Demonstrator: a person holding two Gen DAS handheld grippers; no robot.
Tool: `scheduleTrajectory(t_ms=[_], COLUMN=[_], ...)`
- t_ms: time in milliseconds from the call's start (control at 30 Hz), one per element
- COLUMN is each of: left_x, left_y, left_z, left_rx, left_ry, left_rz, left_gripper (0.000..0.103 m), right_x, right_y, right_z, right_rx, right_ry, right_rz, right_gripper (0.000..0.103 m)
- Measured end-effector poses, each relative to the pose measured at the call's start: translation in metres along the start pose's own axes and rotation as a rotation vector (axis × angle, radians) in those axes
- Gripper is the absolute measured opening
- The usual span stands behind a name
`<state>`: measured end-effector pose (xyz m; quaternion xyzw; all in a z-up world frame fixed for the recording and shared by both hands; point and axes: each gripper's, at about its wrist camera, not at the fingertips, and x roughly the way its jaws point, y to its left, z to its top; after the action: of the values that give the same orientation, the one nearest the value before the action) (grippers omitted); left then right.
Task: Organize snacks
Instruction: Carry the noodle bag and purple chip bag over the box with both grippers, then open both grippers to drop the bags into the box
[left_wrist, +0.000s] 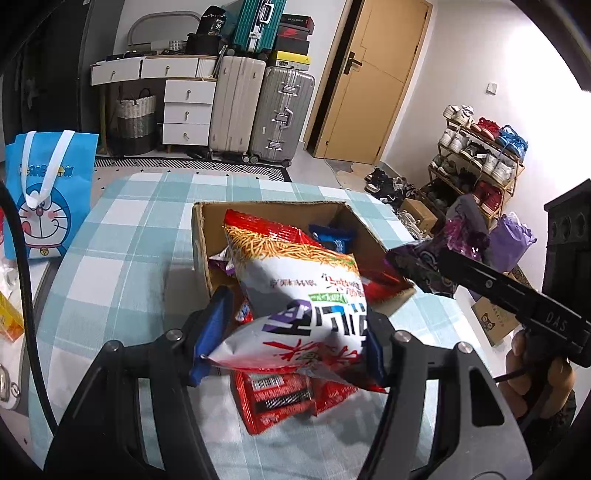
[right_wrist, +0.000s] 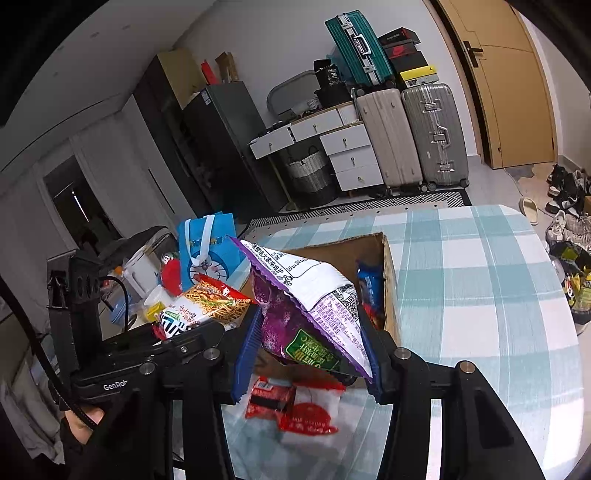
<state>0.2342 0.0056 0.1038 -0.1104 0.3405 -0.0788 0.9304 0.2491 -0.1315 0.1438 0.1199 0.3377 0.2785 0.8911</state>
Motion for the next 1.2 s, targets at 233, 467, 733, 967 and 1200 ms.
scheduleTrajectory(t_ms=[233,467,733,967,1200], left_x=[0.027,0.054,0.084,0.108,0.129], left_y=[0.003,0.003,0.001,0.005,0.009], left_z=[0.017,0.024,0.029,0.031,0.033], left_rx=[0.022,0.052,0.076,0.079,0.098], left_ry=[0.016,0.033,0.052,0.068,0.079], left_rz=[0.020,0.030,0.068,0.074,0.095], left_gripper=[0.061,0.061,0.061,0.061,0.061], right_x=[0.020,0.047,0.073,0.094,0.115], right_y=[-0.009,-0.019,-0.023,-0.025,-0.030], right_z=[0.012,0.020,0.028,0.037,0.041], right_rx=[0.017,0.050,0.054,0.073,0.091], right_ry=[0.012,0.053,0.062,0.059,0.068], right_rz=[-0.011,-0.007,-0.058,-0.078,-0.063], right_gripper=[0.049,0.049,0.049,0.049,0.049])
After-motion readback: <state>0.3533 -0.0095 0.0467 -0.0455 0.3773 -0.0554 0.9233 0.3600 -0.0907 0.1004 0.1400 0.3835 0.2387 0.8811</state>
